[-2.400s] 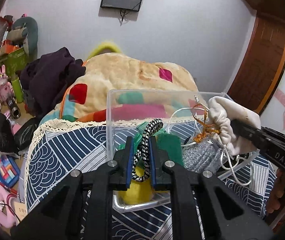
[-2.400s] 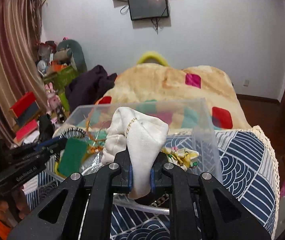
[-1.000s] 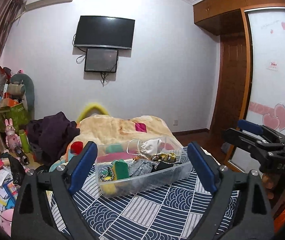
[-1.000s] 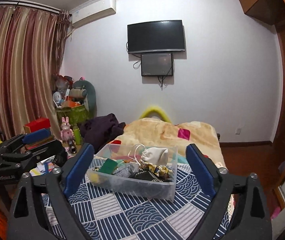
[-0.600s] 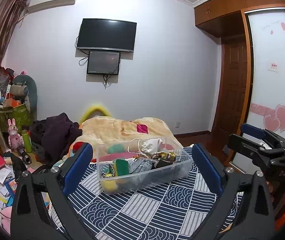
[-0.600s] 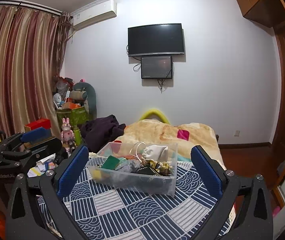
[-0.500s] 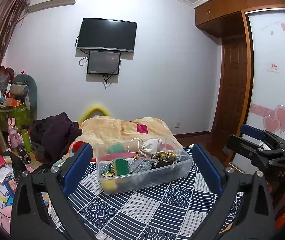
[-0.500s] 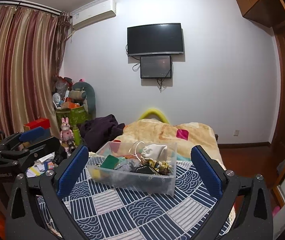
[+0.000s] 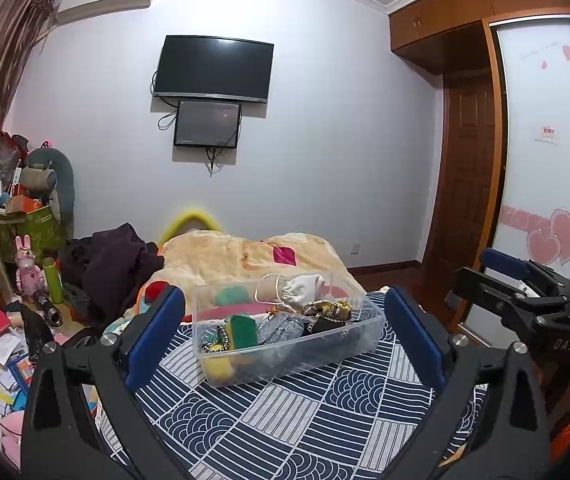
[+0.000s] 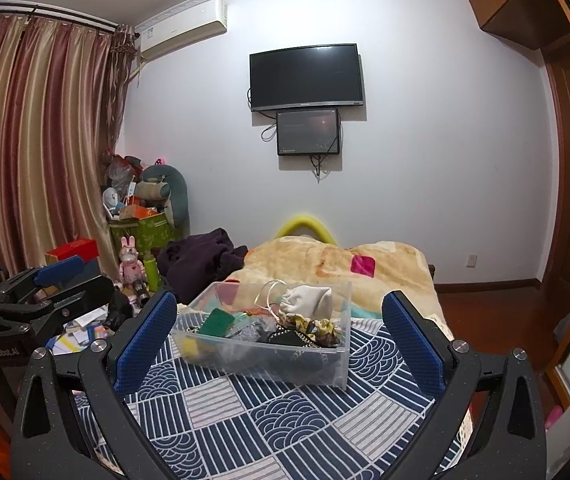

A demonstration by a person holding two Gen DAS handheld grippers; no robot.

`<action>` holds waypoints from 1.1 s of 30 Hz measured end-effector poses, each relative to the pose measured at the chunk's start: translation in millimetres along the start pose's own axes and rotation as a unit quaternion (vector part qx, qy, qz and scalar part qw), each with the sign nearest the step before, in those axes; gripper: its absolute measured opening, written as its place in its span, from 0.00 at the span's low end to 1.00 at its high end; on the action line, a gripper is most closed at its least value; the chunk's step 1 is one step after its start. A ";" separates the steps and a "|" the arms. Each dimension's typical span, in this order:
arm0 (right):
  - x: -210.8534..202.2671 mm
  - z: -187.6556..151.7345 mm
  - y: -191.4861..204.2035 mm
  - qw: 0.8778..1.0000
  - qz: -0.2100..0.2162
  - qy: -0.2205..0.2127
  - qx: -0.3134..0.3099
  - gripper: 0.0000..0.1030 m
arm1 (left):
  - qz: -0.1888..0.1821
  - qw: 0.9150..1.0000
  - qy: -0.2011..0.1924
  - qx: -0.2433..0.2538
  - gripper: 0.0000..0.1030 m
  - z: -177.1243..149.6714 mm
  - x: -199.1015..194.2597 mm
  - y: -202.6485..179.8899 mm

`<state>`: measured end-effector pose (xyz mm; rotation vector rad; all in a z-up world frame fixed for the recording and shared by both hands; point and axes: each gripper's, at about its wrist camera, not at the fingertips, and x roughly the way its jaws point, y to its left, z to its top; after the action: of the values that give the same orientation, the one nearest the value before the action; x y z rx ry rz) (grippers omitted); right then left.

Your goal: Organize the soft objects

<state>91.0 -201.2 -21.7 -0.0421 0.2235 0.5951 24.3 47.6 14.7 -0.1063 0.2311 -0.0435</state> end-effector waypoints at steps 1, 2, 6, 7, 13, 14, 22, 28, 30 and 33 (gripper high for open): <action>-0.6 0.1 0.0 1.000 0.000 0.000 0.000 1.00 | 0.000 1.000 0.000 0.000 0.98 -0.2 -0.3 -0.2; -1.3 0.2 -0.2 1.000 0.000 0.000 0.000 1.00 | 0.001 1.000 0.000 0.000 0.98 -0.3 -0.4 0.0; -1.6 0.6 -0.5 1.000 0.002 0.000 0.000 1.00 | -0.001 1.000 0.000 -0.001 0.98 -0.9 -0.5 0.9; -1.2 0.4 -0.3 1.000 0.002 0.000 0.000 1.00 | -0.001 1.000 0.000 -0.002 0.98 -1.3 -0.6 1.1; -4.0 1.6 1.3 1.000 0.005 0.000 0.001 1.00 | -0.001 1.000 0.002 -0.001 0.98 -3.2 -0.1 1.2; -4.3 1.7 1.7 1.000 0.005 0.000 0.000 1.00 | -0.002 1.000 0.002 -0.002 0.98 -3.2 0.0 0.9; -4.8 2.2 2.9 1.000 0.005 0.000 0.000 1.00 | -0.004 1.000 0.005 -0.003 0.99 -4.5 1.8 0.0; -5.8 2.7 3.1 1.000 0.005 0.000 0.001 1.00 | -0.009 1.000 0.005 -0.005 0.99 -4.3 1.6 -0.8; -6.6 3.3 3.7 1.000 0.005 0.000 0.001 1.00 | -0.013 1.000 0.008 -0.007 0.99 -4.1 2.0 -0.5; -6.1 2.9 3.6 1.000 0.005 0.000 0.001 1.00 | -0.012 1.000 0.008 -0.009 0.99 -3.7 2.1 -0.3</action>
<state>84.7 -201.4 -17.4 -0.0394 0.2243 0.6048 25.5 46.8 10.7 -0.1257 0.2457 -0.0653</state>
